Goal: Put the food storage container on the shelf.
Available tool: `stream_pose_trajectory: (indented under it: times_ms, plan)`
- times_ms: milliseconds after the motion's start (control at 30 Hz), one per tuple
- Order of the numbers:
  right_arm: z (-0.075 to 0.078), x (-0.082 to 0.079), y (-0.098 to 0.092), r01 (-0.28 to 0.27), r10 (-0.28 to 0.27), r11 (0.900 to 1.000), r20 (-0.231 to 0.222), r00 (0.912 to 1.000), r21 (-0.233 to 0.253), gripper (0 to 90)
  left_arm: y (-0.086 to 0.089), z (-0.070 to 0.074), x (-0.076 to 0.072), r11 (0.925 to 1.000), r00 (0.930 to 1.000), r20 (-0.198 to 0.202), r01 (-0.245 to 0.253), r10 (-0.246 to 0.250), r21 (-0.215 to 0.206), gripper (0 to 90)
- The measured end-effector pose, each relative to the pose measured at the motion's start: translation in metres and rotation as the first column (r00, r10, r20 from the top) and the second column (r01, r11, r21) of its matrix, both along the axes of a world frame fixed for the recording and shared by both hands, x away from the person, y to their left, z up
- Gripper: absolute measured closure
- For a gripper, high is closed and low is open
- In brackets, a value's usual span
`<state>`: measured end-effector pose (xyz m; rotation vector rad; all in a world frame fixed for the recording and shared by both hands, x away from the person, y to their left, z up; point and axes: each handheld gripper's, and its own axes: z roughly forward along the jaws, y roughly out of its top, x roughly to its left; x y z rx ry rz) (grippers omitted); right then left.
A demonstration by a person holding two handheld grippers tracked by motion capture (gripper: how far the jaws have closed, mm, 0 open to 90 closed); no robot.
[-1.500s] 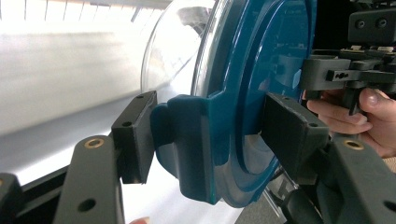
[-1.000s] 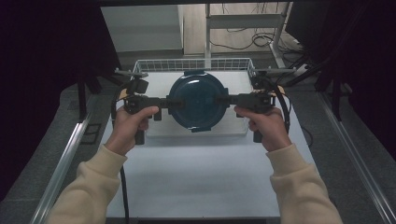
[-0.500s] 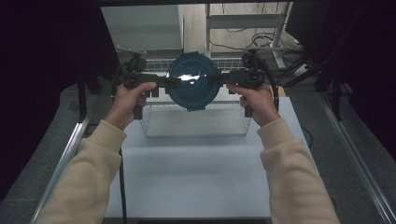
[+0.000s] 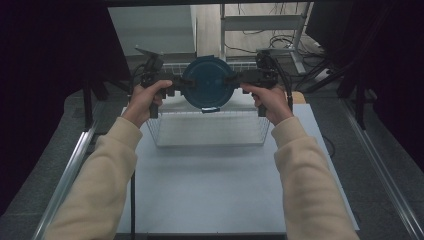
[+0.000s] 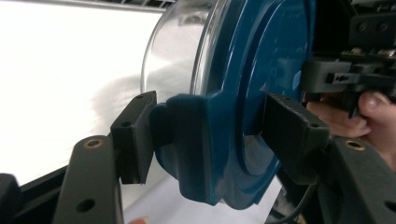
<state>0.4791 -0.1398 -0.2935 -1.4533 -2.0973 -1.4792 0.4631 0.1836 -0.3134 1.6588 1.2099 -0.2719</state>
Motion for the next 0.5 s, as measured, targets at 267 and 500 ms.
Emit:
stream_pose_trajectory:
  times_ms: [267, 500]
  plan:
    - [-0.012, 0.017, -0.004, 0.051, -0.046, 0.998, -0.114, 0.9924, 0.041, 39.0, -0.004, -0.007, 0.018, 0.9975, 0.9973, -0.059, -0.047, 0.044, -0.053, 35.3]
    - [-0.023, 0.027, -0.004, 0.102, -0.088, 0.992, -0.177, 0.9802, 0.074, 35.3, -0.003, -0.019, 0.030, 0.9918, 0.9922, -0.104, -0.079, 0.068, -0.101, 33.4]
